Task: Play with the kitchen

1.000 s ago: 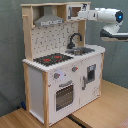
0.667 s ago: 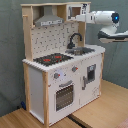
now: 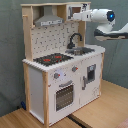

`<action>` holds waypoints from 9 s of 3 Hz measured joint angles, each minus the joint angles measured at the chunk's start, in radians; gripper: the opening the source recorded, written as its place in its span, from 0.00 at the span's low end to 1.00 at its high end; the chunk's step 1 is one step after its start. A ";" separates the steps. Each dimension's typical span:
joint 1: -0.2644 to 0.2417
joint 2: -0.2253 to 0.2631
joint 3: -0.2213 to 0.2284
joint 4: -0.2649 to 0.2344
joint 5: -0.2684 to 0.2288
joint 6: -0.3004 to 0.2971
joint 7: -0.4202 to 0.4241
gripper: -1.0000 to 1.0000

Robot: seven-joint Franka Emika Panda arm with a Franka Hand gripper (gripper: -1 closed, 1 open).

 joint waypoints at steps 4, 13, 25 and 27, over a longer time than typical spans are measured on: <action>-0.222 0.036 0.217 0.161 0.004 -0.020 0.027 1.00; 0.206 -0.010 -0.152 -0.137 0.000 0.222 -0.063 1.00; -0.040 -0.265 0.114 0.256 0.012 0.112 0.663 1.00; -0.088 -0.359 0.114 0.253 0.012 0.055 0.893 1.00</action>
